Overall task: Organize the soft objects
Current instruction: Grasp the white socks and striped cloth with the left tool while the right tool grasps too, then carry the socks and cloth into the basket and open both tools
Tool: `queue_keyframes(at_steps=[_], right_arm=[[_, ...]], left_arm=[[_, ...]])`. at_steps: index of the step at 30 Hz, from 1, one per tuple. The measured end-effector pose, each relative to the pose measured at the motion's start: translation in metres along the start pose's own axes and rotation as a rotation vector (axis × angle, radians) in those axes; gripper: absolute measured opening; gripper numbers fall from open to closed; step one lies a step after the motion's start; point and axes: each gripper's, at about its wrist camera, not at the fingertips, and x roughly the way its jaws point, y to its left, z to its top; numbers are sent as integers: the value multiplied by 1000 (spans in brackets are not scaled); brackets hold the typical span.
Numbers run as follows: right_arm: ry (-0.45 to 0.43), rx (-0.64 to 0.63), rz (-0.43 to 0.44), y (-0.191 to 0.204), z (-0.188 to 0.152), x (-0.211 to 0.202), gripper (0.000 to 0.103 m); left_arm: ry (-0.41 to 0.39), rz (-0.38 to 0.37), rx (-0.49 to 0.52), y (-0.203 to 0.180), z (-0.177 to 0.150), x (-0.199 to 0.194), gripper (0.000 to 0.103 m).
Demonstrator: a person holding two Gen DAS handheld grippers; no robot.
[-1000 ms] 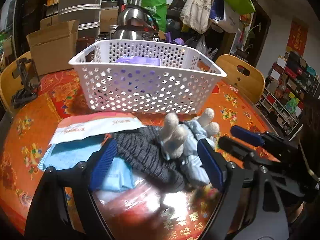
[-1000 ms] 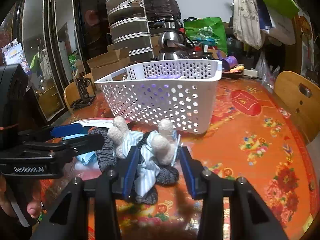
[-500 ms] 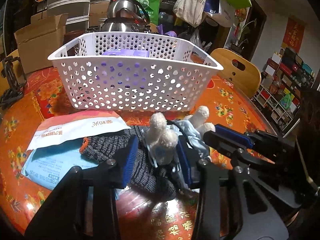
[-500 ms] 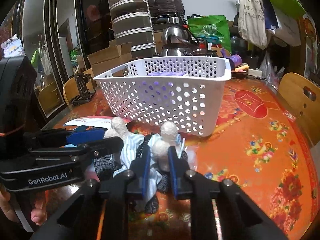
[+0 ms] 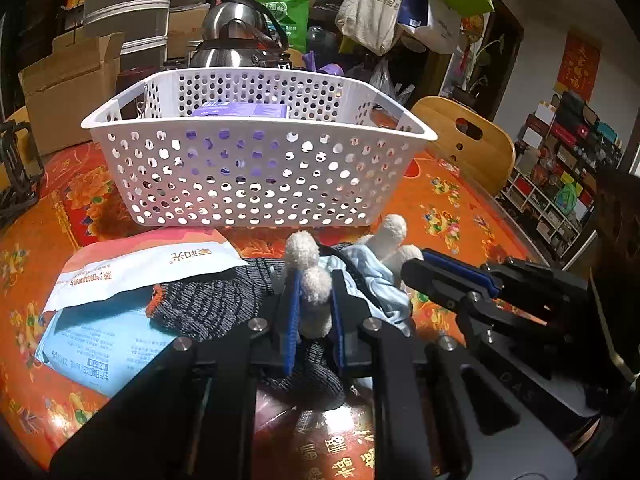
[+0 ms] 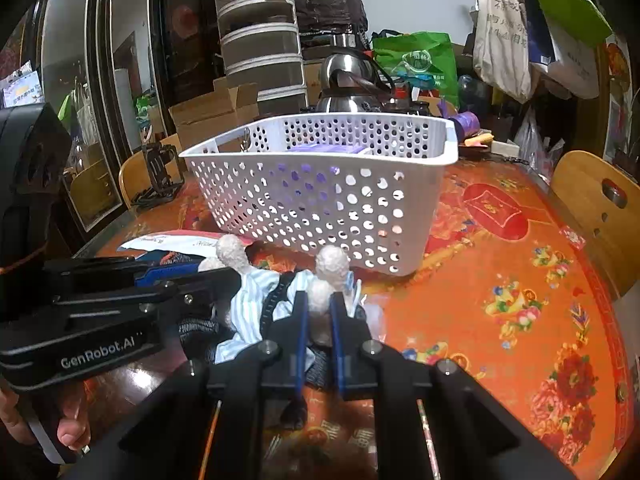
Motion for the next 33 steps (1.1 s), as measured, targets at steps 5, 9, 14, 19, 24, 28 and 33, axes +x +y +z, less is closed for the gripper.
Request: queue_keyframes(at_steps=[5,9,14,19,24,28,33], right_arm=[[-5,0,-12,1,3,3,10],[4,-6,-19,3,6,8,11],[23,1,-20,-1,9,18,13],[19,0,-13,-1,8,18,12],[-40,-19,9,4,13,-3,10],[-102,-40,21,10,29,-29,10],[-173,-80,26,17,66,-59,10]], left_arm=[[7,-4,-3,0,1,2,13],[13,8,-3,1,1,4,13],[11,9,-1,0,1,7,15],[18,-23,-20,6,1,12,15],[-40,-52,-9,8,5,-10,13],[-98,-77,-3,11,22,-41,13],[-141,-97,1,16,61,-75,13]])
